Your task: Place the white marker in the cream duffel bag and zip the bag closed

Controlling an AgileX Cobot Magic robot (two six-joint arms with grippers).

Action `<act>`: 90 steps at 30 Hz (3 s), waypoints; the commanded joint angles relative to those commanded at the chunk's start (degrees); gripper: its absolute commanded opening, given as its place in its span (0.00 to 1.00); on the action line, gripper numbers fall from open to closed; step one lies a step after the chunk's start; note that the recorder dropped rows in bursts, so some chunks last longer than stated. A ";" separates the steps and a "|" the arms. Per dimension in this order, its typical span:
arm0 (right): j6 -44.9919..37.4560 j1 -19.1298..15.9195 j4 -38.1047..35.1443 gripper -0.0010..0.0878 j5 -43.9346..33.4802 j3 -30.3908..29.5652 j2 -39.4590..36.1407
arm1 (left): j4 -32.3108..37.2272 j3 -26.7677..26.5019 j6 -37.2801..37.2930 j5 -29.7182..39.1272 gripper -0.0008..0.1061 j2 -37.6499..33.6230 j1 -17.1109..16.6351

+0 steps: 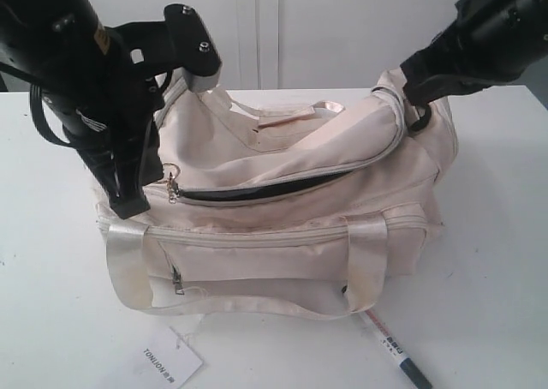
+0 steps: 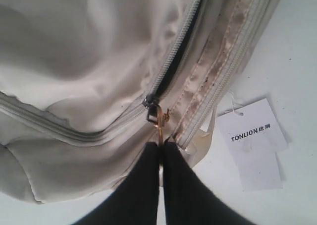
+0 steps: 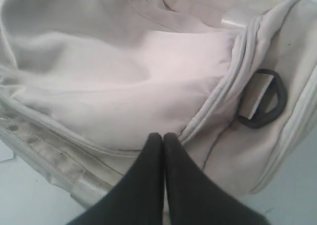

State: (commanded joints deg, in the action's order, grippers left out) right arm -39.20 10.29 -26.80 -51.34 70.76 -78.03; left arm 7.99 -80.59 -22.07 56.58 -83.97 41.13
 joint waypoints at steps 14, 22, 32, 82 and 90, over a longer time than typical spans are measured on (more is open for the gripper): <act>-35.31 1.36 -20.08 0.01 4.09 -12.25 5.30 | 0.12 0.00 -0.66 -8.11 0.01 3.98 0.00; -46.24 6.92 -19.73 0.08 4.61 -12.25 4.83 | 0.12 0.00 -0.80 -8.87 0.01 3.98 0.00; -59.37 9.89 -19.86 0.39 5.34 -12.25 1.91 | 0.12 0.00 -0.80 -8.87 0.01 3.98 0.00; -62.55 21.28 -27.76 0.26 21.28 -12.25 -12.05 | -0.91 0.00 -0.69 -8.85 0.01 3.98 0.00; -60.01 21.28 -27.76 0.01 21.88 -12.25 -12.05 | -0.73 0.00 -0.69 -8.16 0.01 3.98 0.00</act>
State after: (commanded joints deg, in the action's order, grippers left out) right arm -99.21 31.57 -54.56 -29.46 58.50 -90.08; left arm 7.25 -80.59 -22.77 48.42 -79.99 41.13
